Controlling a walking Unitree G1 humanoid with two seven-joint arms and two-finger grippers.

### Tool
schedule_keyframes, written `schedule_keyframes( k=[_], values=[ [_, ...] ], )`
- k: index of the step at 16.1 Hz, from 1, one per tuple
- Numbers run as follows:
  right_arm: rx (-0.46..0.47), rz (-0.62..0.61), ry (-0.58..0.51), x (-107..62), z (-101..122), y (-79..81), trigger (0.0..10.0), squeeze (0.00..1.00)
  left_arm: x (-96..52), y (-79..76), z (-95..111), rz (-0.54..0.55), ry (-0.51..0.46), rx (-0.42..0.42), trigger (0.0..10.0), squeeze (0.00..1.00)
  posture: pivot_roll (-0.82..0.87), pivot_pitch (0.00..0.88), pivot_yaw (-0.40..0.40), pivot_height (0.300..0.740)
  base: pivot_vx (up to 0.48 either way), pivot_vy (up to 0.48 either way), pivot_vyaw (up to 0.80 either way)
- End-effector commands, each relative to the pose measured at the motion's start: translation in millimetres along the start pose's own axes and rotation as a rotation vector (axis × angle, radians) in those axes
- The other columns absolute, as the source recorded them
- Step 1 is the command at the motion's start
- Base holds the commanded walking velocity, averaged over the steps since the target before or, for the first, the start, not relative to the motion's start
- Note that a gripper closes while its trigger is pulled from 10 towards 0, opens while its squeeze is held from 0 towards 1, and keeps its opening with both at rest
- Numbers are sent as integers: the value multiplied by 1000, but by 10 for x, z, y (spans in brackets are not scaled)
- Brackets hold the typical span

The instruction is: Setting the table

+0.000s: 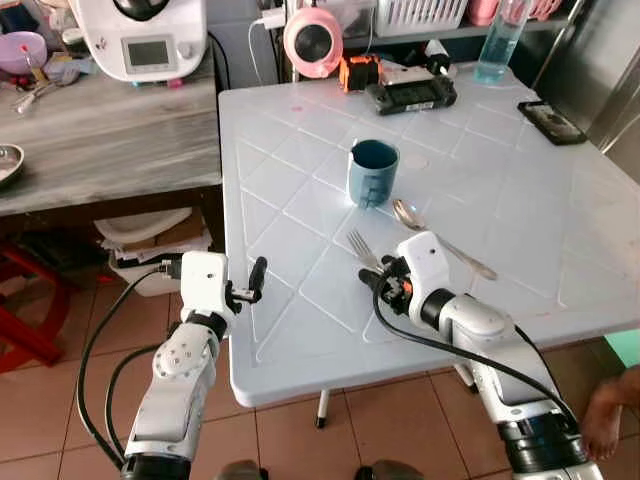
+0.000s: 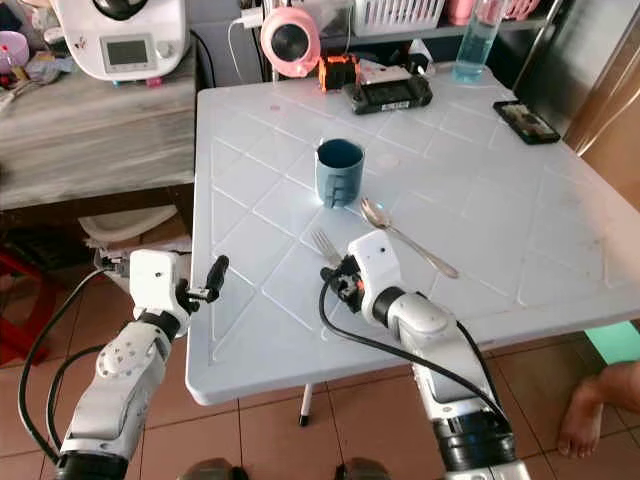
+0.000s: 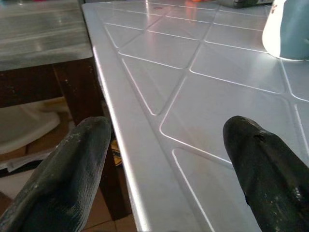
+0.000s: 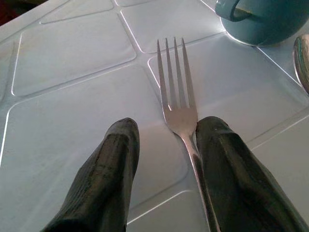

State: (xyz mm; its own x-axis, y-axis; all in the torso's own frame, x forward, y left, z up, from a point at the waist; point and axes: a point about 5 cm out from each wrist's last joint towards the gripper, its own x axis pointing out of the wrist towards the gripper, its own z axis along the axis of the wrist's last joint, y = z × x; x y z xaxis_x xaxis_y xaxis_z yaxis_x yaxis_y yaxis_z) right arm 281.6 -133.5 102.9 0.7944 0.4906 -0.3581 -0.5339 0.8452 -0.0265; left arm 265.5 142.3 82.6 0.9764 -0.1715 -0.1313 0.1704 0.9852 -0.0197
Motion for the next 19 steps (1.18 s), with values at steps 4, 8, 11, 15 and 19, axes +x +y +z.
schedule_keyframes(
  k=[4, 8, 11, 15, 19],
  values=[
    [2, 60, 13, -59, -42, 52, 10000, 1000, 10, 12, 11, -6, 6, 16, 10000, 0, -22, 11, 46, 740, 0, 0, 0],
    [-6, 42, 31, -35, -62, -44, 10000, 0, 10, 10, 10, -9, 8, 18, 10000, 0, -21, 12, 48, 740, 0, 0, 0],
    [-30, 27, 15, -39, 23, -109, 10000, 0, 7, 13, 11, -8, 9, 19, 10000, 0, -18, 13, 46, 740, 0, 0, 0],
    [-32, 21, 11, -68, 39, -120, 10000, 0, 2, 17, 9, -9, 12, 20, 10000, 0, -19, 16, 50, 740, 0, 0, 0],
    [-15, 47, 45, -80, -88, -115, 10000, 0, 2, 16, 6, -14, 16, 23, 10000, 0, -18, 20, 54, 740, 0, 0, 0]
  ],
)
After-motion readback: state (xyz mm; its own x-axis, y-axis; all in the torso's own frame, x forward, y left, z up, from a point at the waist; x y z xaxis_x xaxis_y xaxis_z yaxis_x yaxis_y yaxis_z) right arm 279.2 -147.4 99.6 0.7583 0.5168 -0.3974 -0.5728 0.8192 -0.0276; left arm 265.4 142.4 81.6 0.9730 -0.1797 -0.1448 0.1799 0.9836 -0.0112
